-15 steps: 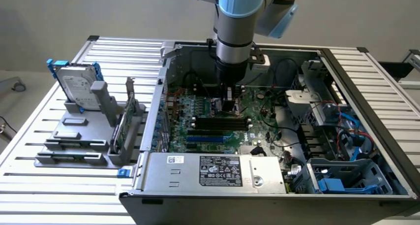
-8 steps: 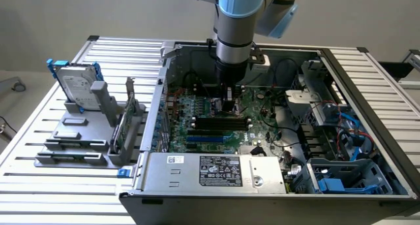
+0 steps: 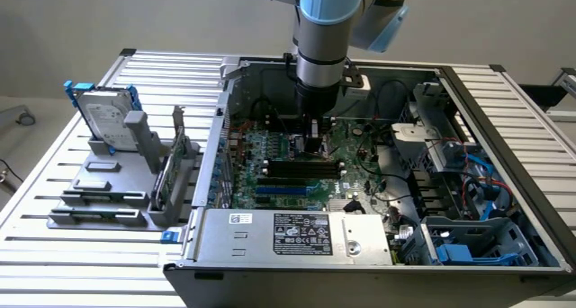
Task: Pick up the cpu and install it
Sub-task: 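Place the cpu into insertion slot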
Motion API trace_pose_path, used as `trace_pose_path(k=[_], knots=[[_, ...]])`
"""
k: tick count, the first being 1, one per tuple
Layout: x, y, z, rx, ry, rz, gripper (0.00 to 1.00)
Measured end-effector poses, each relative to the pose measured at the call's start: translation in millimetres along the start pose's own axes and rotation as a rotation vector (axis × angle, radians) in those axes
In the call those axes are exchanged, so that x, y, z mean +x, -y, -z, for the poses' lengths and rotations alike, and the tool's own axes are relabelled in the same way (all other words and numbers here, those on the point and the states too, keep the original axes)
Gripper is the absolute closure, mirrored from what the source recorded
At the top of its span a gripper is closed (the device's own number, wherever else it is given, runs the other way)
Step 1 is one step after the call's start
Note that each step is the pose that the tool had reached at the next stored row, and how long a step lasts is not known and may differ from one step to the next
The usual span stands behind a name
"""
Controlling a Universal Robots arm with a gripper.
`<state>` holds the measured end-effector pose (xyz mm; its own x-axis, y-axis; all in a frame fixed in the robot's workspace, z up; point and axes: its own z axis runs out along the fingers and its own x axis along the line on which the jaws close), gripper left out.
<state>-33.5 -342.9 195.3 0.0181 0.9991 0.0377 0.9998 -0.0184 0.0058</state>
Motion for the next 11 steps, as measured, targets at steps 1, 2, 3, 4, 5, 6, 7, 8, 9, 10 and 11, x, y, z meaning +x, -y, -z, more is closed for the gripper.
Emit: trace_pose_path(k=[1, 2, 3, 4, 5, 6, 7, 8, 9, 10, 11], knots=[[0.0, 0.0, 0.0, 0.0, 0.0, 0.0, 0.45], [0.0, 0.0, 0.0, 0.0, 0.0, 0.0, 0.45], [0.0, 0.0, 0.0, 0.0, 0.0, 0.0, 0.45], [0.0, 0.0, 0.0, 0.0, 0.0001, 0.0, 0.44], [0.0, 0.0, 0.0, 0.0, 0.0001, 0.0, 0.44], [0.0, 0.0, 0.0, 0.0, 0.0001, 0.0, 0.38], [0.0, 0.0, 0.0, -0.0001, 0.0001, 0.0, 0.38], [0.0, 0.0, 0.0, 0.0, 0.0001, 0.0, 0.38], [0.0, 0.0, 0.0, -0.0001, 0.0, 0.0, 0.38], [0.1, 0.0, -0.1, -0.0001, -0.0001, 0.0, 0.38], [0.1, 0.0, -0.1, -0.0001, -0.0001, 0.0, 0.38]])
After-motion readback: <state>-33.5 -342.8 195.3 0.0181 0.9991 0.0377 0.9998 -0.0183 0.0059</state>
